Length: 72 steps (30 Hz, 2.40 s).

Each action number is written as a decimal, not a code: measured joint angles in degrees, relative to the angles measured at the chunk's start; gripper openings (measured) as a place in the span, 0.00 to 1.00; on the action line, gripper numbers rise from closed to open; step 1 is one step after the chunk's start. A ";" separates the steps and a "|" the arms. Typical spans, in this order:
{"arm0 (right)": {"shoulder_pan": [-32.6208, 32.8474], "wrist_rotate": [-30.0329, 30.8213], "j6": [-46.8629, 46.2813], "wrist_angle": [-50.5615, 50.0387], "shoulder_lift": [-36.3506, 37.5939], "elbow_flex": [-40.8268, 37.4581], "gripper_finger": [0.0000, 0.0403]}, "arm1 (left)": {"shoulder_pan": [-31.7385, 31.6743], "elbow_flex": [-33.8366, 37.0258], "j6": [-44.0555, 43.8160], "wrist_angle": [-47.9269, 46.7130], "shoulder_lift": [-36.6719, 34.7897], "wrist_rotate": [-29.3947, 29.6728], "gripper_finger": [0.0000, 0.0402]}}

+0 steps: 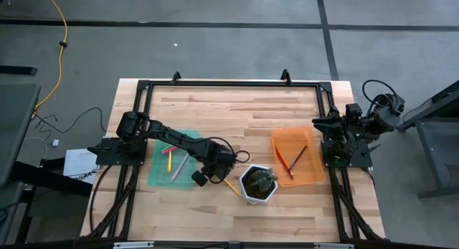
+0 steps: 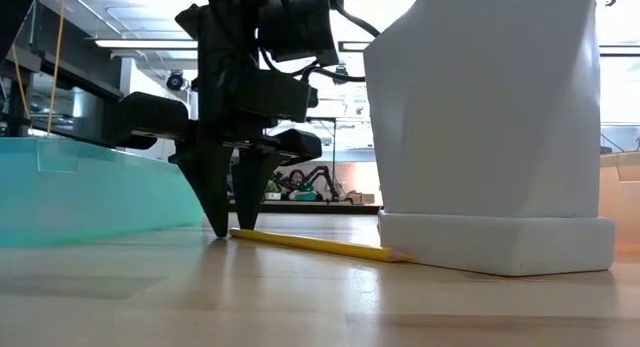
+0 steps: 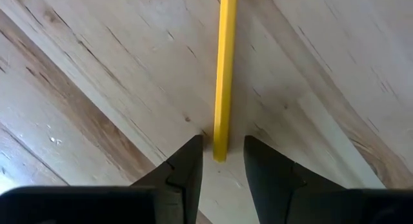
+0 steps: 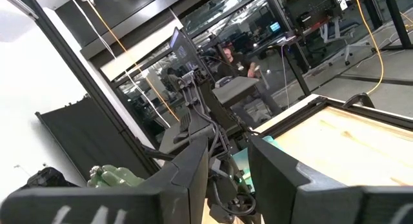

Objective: Sort pens & pencils
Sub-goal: Put the yellow pencil into the orange bin

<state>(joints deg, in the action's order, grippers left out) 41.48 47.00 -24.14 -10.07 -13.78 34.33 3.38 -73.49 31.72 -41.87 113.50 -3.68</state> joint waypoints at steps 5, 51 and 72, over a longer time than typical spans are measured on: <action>-0.01 0.00 0.11 -0.02 0.00 0.00 0.25 | 0.00 -0.02 -0.51 0.08 0.16 -0.14 0.25; -0.01 0.50 0.17 0.00 -0.02 0.00 0.25 | 0.00 -0.77 -0.43 -3.67 -0.24 0.84 0.04; 0.01 0.44 0.22 -0.02 -0.02 0.00 0.25 | -6.99 -11.34 7.06 -16.88 -0.44 9.81 0.01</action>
<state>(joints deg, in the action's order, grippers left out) 41.50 47.44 -23.92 -10.09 -13.80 34.33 -3.61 -84.83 38.77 -58.75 113.06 6.13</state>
